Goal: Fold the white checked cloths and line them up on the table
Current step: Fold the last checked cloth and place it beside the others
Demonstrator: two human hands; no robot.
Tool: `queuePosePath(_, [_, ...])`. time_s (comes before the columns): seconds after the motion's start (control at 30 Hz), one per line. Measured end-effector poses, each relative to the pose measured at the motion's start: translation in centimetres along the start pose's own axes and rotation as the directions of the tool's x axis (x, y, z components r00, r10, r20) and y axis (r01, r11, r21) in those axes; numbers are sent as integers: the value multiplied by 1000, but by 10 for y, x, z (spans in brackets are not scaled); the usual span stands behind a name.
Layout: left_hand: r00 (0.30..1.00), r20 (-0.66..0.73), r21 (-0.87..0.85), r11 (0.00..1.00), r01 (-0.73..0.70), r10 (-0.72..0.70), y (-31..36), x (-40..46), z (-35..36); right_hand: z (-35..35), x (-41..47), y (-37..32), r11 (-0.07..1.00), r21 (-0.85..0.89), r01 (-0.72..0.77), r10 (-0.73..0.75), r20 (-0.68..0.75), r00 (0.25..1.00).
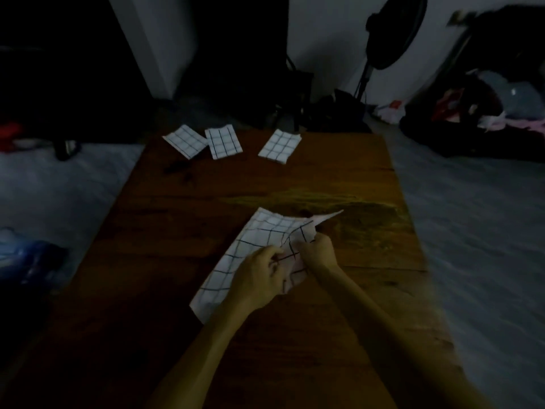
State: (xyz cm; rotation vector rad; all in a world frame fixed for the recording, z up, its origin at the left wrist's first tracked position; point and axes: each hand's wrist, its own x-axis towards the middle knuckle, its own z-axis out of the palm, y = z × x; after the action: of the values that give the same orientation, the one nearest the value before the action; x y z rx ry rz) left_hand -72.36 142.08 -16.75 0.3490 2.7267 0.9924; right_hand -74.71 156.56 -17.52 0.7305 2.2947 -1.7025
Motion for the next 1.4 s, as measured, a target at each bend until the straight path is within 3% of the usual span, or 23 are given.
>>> queuePosePath(0.07, [998, -45, 35, 999, -32, 34, 16, 5, -26, -24, -5, -19, 945, -231, 232, -201, 149, 968])
queuePosePath(0.13, [990, -57, 188, 975, -118, 131, 38, 12, -50, -43, -14, -41, 797, -410, 444, -296, 376, 878])
queuePosePath(0.2, [963, -5, 410, 879, -243, 269, 64, 19, -66, -58, -29, -60, 687, -461, 561, -295, 528, 796])
queuePosePath(0.27, [921, 96, 591, 723, -359, 378, 89, 22, -74, -73, -46, -74, 628, -474, 617, -257, 623, 739])
queuePosePath(0.33, [910, 176, 669, 633, -390, 374, 107, 21, -76, -89, -61, -80, 571, -487, 660, -236, 673, 701])
queuePosePath(0.47, [921, 126, 741, 583, -335, 369, 115, 16, -71, -124, -78, -77, 503, -622, 600, -286, 535, 795])
queuePosePath(0.6, [950, -1, 780, 595, -195, 313, 113, 5, -83, -150, -90, -83, 427, -790, 440, -371, 290, 882])
queuePosePath(0.7, [929, -150, 751, 650, -115, 338, 117, -4, -99, -150, -97, -92, 391, -795, 465, -609, 156, 778])
queuePosePath(0.8, [849, -348, 728, 685, -24, 398, 116, -18, -117, -141, -98, -98, 330, -751, 572, -822, 69, 565])
queuePosePath(0.9, [782, -468, 717, 695, 64, 411, 109, -31, -134, -131, -102, -103, 269, -722, 638, -914, 18, 405])
queuePosePath(1.07, [703, -550, 666, 744, 43, 452, 91, -67, -142, -115, -131, -91, 203, -715, 669, -970, -57, 234])
queuePosePath(1.17, [681, -545, 657, 754, -17, 490, 76, -93, -139, -105, -152, -71, 194, -732, 653, -978, -96, 183])
queuePosePath(1.23, [674, -542, 648, 760, -44, 501, 64, -110, -135, -97, -169, -54, 200, -751, 629, -977, -105, 186])
queuePosePath(1.33, [741, -496, 620, 782, -64, 453, 39, -133, -122, -78, -190, -22, 220, -753, 620, -962, -63, 266])
queuePosePath(1.4, [795, -437, 602, 793, -89, 420, 22, -151, -111, -67, -202, 3, 264, -747, 610, -932, -34, 362])
